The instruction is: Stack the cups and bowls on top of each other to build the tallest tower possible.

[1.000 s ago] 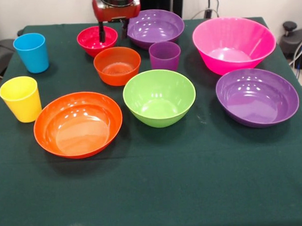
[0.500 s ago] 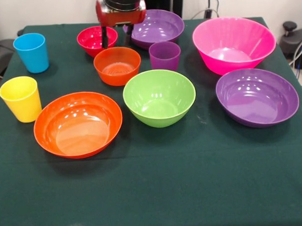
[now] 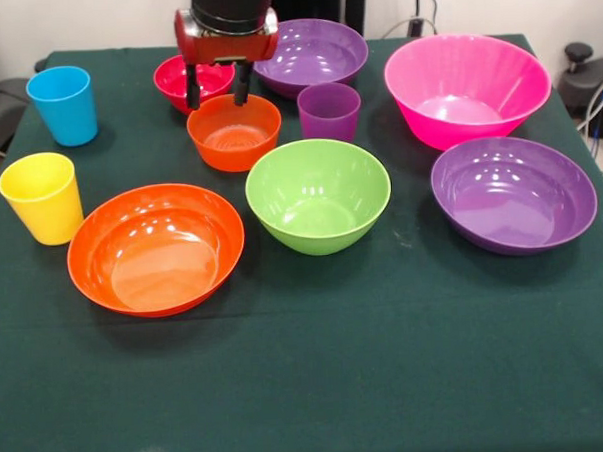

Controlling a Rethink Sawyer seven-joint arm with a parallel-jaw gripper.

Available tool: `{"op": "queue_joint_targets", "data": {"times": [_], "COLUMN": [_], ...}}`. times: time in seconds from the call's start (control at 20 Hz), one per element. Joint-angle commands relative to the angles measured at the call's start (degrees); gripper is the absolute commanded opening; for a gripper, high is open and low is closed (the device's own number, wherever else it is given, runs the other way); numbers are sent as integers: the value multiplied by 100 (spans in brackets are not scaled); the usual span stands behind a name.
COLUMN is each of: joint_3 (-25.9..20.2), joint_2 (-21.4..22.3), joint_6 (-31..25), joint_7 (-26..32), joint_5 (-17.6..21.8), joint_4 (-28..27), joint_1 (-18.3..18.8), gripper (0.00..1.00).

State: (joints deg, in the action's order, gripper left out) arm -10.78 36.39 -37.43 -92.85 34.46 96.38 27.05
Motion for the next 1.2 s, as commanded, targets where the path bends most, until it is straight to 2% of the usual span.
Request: {"op": "queue_joint_targets", "data": {"times": [0.05, 0.5, 0.7, 0.95, 1.2], "joint_3": [-473, -489, -504, -534, -464], "joint_2": [-514, -878, -952, -962, -734], "joint_6": [-397, -214, -321, -477, -515], "joint_7": [229, 271, 397, 557, 504], "joint_5": [-38, 54, 60, 30, -9], "joint_4": [-568, -842, -1062, -1178, -946], "joint_1": [-238, -255, -238, -199, -203], "gripper": [100, 100, 100, 100, 100]}}
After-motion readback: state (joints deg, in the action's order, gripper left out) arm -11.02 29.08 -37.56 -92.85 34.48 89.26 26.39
